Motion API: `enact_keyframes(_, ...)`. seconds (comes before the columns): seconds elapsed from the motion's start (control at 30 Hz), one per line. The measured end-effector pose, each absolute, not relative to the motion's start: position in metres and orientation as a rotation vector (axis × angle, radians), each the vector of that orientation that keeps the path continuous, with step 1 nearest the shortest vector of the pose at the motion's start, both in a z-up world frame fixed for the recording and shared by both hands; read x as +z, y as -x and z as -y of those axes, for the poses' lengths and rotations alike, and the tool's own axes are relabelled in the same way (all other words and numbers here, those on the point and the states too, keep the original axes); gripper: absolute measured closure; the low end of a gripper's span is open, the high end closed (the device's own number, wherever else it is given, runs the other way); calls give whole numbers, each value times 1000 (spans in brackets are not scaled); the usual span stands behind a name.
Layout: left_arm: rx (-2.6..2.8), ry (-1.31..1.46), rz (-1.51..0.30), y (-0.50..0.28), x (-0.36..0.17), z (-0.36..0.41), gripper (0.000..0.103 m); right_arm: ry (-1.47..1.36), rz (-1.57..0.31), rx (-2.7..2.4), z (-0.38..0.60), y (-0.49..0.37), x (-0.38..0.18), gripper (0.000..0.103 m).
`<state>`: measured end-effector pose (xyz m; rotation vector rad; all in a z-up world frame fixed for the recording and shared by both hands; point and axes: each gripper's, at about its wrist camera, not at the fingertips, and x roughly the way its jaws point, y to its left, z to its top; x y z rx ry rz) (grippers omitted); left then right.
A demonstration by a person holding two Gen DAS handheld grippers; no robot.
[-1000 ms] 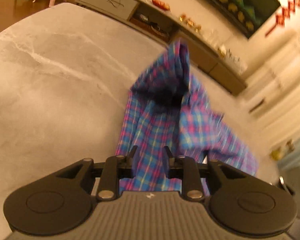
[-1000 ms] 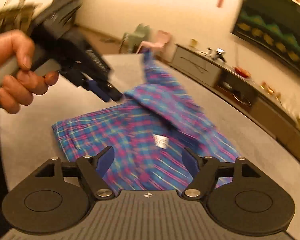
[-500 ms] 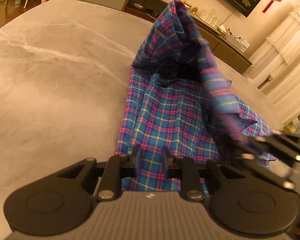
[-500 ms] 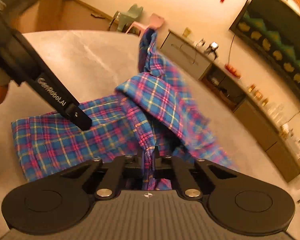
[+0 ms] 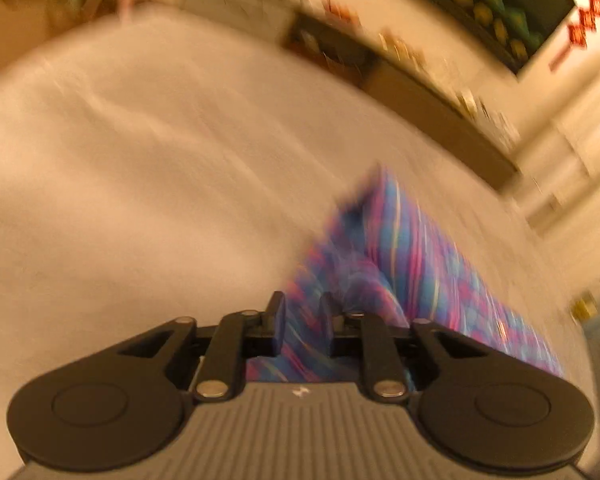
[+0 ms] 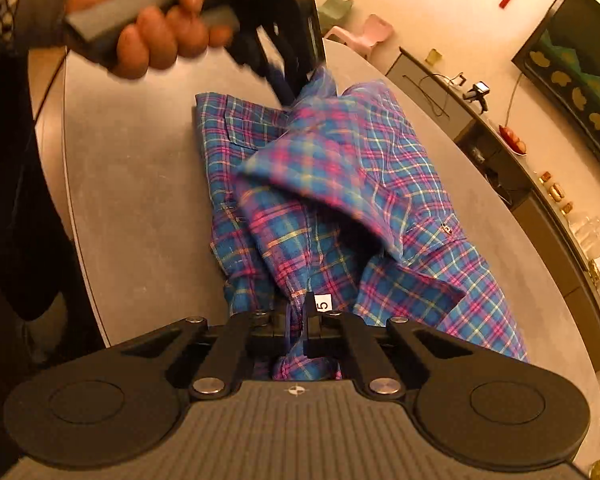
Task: Fold clothes
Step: 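Fold the lifted shirt half over the body with both grippers and release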
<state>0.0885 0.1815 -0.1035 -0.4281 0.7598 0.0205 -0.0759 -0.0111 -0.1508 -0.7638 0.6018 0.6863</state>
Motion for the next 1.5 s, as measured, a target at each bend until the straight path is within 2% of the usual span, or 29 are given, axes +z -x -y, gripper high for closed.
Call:
enact_keyframes(0.17, -112, 300, -514, -63, -58, -164, 78, 810, -540, 670, -1, 88, -144, 99)
enact_keyframes(0.37, -342, -11, -732, -82, -93, -83, 76, 786, -572, 693, -10, 81, -162, 97)
enact_keyframes(0.43, -284, -77, -814, -89, -111, -76, 76, 620, -633, 743, 12, 73, -143, 91)
enact_keyframes(0.53, -223, -117, -835, -95, -119, -79, 76, 358, -667, 760, 67, 64, -105, 81)
enact_keyframes(0.67, -179, -175, -823, -99, -120, -75, 71, 194, -650, 495, 143, 35, -89, 81)
enact_keyframes(0.73, -144, -257, -797, -98, -121, -65, 66, 270, -703, 429, 155, 24, -110, 81)
enact_keyframes(0.8, -110, -316, -761, -90, -118, -63, 64, 369, -818, 441, 149, 22, -140, 82)
enact_keyframes(0.93, -165, -313, -610, -55, -93, -61, 67, 361, -769, 548, 141, 46, -132, 81)
enact_keyframes(1.07, -369, -331, -486, -20, -77, -43, 64, 391, -622, 543, 136, 53, -109, 80)
enact_keyframes(1.1, -419, -358, -479, -16, -79, -35, 64, 382, -596, 578, 131, 53, -104, 76)
enact_keyframes(1.13, -464, -399, -478, -14, -84, -25, 62, 372, -581, 618, 122, 52, -101, 66)
enact_keyframes(1.2, -532, -491, -475, -9, -96, -7, 62, 389, -569, 697, 103, 53, -98, 58)
enact_keyframes(1.33, -572, -596, -471, -13, -116, 15, 64, 445, -574, 758, 73, 41, -113, 62)
enact_keyframes(1.37, -579, -604, -481, -17, -121, 17, 69, 433, -592, 752, 71, 36, -116, 68)
enact_keyframes(1.4, -588, -610, -498, -21, -125, 19, 89, 406, -615, 734, 72, 29, -120, 88)
enact_keyframes(1.43, -596, -615, -519, -25, -128, 19, 102, 378, -637, 715, 73, 22, -123, 96)
enact_keyframes(1.5, -607, -629, -526, -26, -131, 19, 103, 319, -679, 686, 76, 10, -128, 96)
